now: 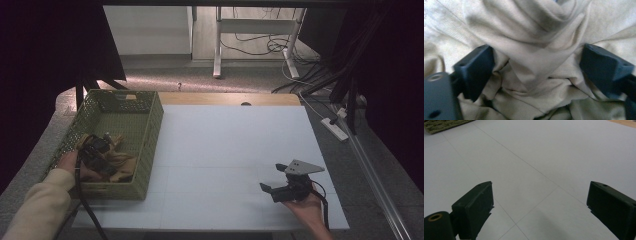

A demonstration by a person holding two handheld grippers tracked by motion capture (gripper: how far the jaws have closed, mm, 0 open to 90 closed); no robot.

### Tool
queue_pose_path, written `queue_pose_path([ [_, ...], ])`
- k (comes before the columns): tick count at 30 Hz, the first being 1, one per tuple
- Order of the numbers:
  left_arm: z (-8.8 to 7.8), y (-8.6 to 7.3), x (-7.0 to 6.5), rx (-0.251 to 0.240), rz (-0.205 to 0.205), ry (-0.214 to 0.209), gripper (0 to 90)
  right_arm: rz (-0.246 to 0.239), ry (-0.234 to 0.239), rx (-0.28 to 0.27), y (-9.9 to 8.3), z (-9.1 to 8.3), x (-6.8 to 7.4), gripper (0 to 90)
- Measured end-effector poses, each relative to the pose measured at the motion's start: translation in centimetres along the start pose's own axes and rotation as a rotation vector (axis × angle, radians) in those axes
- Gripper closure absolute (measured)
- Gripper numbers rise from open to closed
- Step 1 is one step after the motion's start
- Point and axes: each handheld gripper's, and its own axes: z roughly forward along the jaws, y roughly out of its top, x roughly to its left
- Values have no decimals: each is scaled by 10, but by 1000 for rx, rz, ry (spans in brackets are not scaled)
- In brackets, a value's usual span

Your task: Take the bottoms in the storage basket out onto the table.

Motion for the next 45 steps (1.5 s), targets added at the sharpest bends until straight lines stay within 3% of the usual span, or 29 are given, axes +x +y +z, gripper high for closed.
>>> queue_pose_path([
  [1,0,0,0,-7,0,-14,231,-1,-1,0,0,0,0,72],
  [2,-1,-1,1,-21,-1,-31,341,-1,-1,-1,0,0,0,72],
  [4,-2,-2,2,-28,-4,-39,391,-1,-1,-2,0,0,0,73],
  [6,-4,-3,3,-42,-7,-55,513,-1,-4,-2,0,0,0,75],
  [11,-6,-4,4,-53,2,-38,736,-1,-7,-3,0,-1,0,75],
  [17,-8,-4,6,-63,0,-27,796,-1,-10,-2,0,-1,0,75],
  [31,-23,-8,6,-130,-12,-1,816,-6,-6,-7,0,-1,0,75],
  [45,-44,-14,6,-283,-46,-21,818,-4,-6,-12,1,-1,0,75],
])
